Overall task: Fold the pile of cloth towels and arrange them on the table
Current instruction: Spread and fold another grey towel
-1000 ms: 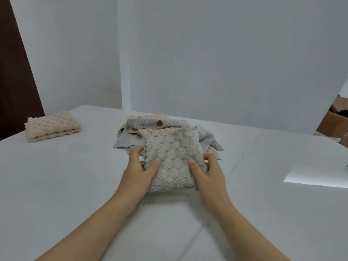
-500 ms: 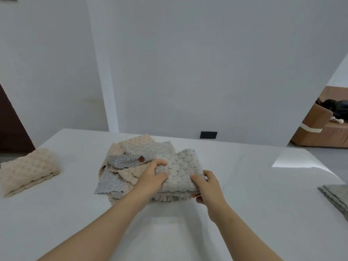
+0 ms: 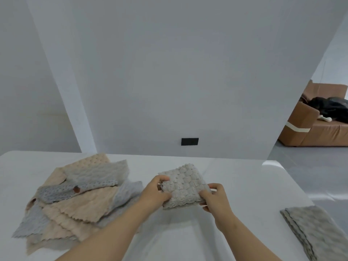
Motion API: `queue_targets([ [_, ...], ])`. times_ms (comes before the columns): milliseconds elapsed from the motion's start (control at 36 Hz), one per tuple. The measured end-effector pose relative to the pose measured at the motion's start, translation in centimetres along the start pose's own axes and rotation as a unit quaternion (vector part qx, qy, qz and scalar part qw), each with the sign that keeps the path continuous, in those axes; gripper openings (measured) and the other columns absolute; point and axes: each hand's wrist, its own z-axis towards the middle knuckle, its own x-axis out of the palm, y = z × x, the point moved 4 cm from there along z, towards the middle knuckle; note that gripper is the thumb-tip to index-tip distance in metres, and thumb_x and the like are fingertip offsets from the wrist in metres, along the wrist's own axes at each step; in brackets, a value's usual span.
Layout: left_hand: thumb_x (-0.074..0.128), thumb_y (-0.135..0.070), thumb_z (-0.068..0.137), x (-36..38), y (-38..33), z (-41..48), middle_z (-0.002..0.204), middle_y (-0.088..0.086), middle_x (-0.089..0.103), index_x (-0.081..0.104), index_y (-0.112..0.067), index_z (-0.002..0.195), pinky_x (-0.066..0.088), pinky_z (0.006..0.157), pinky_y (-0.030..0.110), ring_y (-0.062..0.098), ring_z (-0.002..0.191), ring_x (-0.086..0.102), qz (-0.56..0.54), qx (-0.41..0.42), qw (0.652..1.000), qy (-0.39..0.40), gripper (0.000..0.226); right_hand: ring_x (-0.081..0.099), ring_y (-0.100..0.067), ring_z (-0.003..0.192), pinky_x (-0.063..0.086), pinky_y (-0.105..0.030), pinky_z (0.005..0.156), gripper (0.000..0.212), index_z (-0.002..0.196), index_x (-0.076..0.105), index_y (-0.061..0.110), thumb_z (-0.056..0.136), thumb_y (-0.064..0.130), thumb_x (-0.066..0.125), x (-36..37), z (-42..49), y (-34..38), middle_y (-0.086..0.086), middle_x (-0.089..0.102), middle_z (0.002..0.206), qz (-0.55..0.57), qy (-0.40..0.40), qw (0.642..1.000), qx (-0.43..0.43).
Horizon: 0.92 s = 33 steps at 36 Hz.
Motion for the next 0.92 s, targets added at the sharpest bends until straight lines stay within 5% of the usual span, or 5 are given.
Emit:
queue_targets([
  [250, 0.057, -0.004, 0.084, 9.7, -1.7, 8.0, 0.108, 0.002, 0.051, 0.046, -0.033, 0.103, 0.052, 0.084, 0.037, 0.024, 0.098, 0.057, 0.020, -0.017, 1.000, 0.012, 0.037, 0.052, -0.017, 0.062, 0.038, -0.023, 0.055, 0.023, 0.104, 0.044, 0.014, 0.085, 0.007, 0.055, -7.8, 9.2, -1.3, -0.009, 0.057, 0.088, -0.028, -0.015, 0.999, -0.006],
  [417, 0.053, 0.000, 0.084, 14.2, -2.7, 13.2, 0.101, 0.000, 0.051, 0.045, -0.028, 0.111, 0.048, 0.067, 0.030, 0.019, 0.081, 0.054, 0.028, -0.017, 0.999, -0.005, 0.040, 0.054, -0.018, 0.066, 0.040, -0.028, 0.062, 0.023, 0.103, 0.046, 0.018, 0.085, 0.011, 0.058, -11.1, 15.1, -2.3, -0.010, 0.058, 0.095, -0.032, -0.024, 0.999, -0.011],
  [583, 0.053, -0.003, 0.085, 15.7, -2.2, 16.1, 0.087, -0.015, 0.047, 0.040, -0.032, 0.110, 0.049, 0.080, 0.036, 0.016, 0.080, 0.055, 0.092, -0.014, 0.994, -0.052, 0.041, 0.057, -0.019, 0.078, 0.048, -0.038, 0.079, 0.025, 0.105, 0.047, 0.023, 0.086, 0.010, 0.059, -11.4, 19.0, -3.6, -0.005, 0.059, 0.097, -0.020, -0.011, 1.000, -0.008],
  [750, 0.058, -0.007, 0.082, 16.0, -0.9, 17.5, 0.132, 0.003, 0.032, 0.043, -0.014, 0.127, 0.029, 0.095, 0.016, 0.018, 0.121, 0.041, 0.171, -0.019, 0.983, -0.059, 0.047, 0.058, -0.021, 0.091, 0.049, -0.030, 0.077, 0.040, 0.119, 0.044, 0.018, 0.085, -0.001, 0.052, -10.4, 20.9, -4.2, 0.004, 0.055, 0.096, -0.042, 0.004, 0.999, -0.027],
  [917, 0.046, -0.035, 0.088, 16.4, -1.1, 17.4, 0.149, -0.003, 0.008, 0.031, -0.032, 0.135, 0.028, 0.102, 0.038, 0.024, 0.131, 0.023, 0.375, -0.049, 0.925, -0.039, 0.050, 0.051, -0.001, 0.075, 0.042, -0.006, 0.056, 0.041, 0.119, 0.043, 0.015, 0.084, -0.003, 0.051, -10.4, 21.1, -4.0, 0.000, 0.052, 0.100, -0.094, -0.006, 0.994, -0.048],
])
